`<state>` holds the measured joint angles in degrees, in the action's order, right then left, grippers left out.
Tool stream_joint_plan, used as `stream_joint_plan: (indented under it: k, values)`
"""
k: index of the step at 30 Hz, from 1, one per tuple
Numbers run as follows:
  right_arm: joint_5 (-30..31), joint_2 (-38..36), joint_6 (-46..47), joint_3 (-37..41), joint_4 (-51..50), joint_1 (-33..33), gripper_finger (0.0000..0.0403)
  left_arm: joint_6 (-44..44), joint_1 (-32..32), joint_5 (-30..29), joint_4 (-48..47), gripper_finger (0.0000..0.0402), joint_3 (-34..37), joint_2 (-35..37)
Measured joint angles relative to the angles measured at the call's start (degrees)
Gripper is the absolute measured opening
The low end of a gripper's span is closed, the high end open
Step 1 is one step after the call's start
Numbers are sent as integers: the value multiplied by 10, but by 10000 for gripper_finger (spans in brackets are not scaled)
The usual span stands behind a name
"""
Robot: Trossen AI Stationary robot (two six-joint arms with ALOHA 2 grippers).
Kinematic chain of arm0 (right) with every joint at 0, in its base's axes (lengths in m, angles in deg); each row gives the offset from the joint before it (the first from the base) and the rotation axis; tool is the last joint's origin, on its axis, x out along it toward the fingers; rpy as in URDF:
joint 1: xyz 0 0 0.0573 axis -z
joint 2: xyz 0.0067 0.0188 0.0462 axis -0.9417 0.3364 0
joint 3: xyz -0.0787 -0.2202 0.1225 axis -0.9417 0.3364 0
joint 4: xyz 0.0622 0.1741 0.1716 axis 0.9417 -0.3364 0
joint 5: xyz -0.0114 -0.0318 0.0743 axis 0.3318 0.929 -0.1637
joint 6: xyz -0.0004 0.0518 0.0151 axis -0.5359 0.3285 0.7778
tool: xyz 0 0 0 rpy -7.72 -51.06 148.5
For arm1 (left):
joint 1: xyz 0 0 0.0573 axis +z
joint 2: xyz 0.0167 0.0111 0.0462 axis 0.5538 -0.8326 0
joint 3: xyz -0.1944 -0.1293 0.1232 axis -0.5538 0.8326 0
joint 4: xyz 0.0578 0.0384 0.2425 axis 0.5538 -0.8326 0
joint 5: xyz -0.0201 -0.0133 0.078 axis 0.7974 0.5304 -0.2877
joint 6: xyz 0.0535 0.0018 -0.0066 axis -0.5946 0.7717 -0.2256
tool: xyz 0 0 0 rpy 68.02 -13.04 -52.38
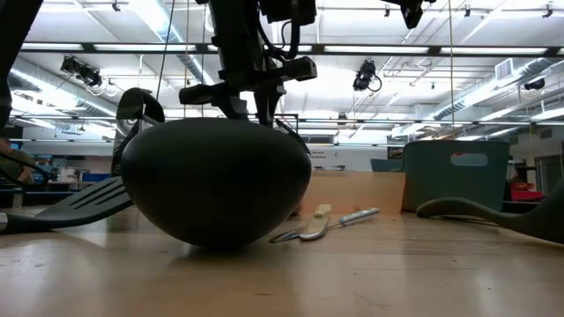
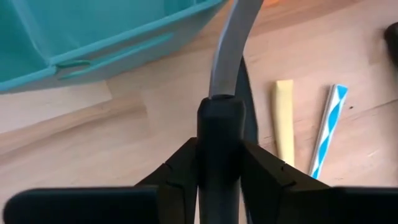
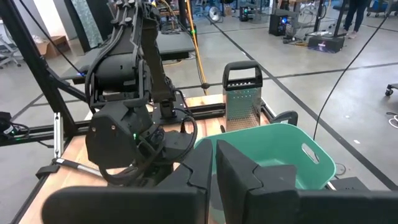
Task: Pick & Place Kitchen Items
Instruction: Put the top black spatula into the green bin
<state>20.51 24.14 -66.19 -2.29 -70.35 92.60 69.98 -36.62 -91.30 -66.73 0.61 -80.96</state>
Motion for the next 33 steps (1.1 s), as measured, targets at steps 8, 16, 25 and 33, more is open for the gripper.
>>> stream_joint_plan:
  k: [8,16,25,33]
  values:
    - [0,0,0,0,0,0,27,12,2,-21,-1,87,0,27]
    - [0,0,-2,0,3,0,27,18,6,-62,1,85,0,68]
    - [0,0,-1,0,4,0,27,23,18,-124,2,82,0,130]
    - [0,0,0,0,5,0,27,10,35,-133,-18,82,0,179]
